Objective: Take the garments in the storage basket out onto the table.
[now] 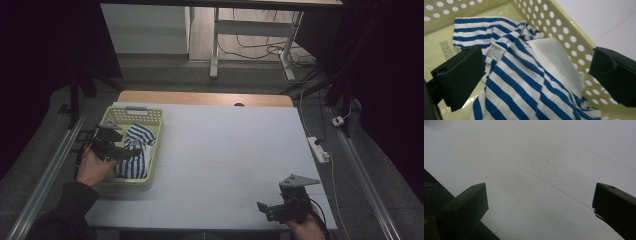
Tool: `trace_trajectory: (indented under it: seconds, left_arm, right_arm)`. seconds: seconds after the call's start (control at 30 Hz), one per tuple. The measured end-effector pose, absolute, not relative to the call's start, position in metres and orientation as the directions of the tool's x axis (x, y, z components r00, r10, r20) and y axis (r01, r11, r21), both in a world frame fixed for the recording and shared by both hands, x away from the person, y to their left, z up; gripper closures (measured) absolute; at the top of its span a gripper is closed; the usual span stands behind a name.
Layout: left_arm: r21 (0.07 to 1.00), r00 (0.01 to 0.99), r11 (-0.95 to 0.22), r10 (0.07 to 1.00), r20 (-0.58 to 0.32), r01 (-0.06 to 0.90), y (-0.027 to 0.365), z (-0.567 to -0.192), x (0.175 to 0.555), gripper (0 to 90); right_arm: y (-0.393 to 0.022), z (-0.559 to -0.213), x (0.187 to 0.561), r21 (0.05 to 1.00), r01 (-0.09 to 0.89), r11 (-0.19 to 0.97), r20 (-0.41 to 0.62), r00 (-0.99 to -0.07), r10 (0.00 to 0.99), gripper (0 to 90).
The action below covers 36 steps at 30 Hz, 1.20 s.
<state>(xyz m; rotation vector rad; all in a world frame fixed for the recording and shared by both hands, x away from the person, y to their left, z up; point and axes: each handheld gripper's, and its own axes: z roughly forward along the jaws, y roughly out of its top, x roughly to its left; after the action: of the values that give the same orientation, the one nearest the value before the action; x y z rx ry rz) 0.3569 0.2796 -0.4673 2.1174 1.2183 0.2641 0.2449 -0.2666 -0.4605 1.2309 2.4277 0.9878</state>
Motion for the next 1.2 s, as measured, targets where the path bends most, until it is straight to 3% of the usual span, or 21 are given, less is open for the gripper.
trace_trajectory:
  seconds: [0.2,0.77,1.2]
  left_arm:
    - [0.593,0.557,-0.396,0.823,-0.109,0.702,0.274,-0.48,0.372,0.0]
    - [0.334,0.538,-0.472,0.831,-0.14,0.816,0.262,-0.524,0.398,0.0]
    - [0.305,0.551,-0.502,0.829,-0.097,0.809,0.256,-0.525,0.401,0.0]
  right_arm:
    - [-0.267,-0.461,0.245,0.665,0.619,0.417,0.082,-0.615,0.784,0.0]
    - [-0.266,-0.461,0.245,0.662,0.617,0.425,0.078,-0.621,0.78,0.0]
    - [-0.264,-0.461,0.245,0.655,0.617,0.436,0.072,-0.626,0.777,0.1]
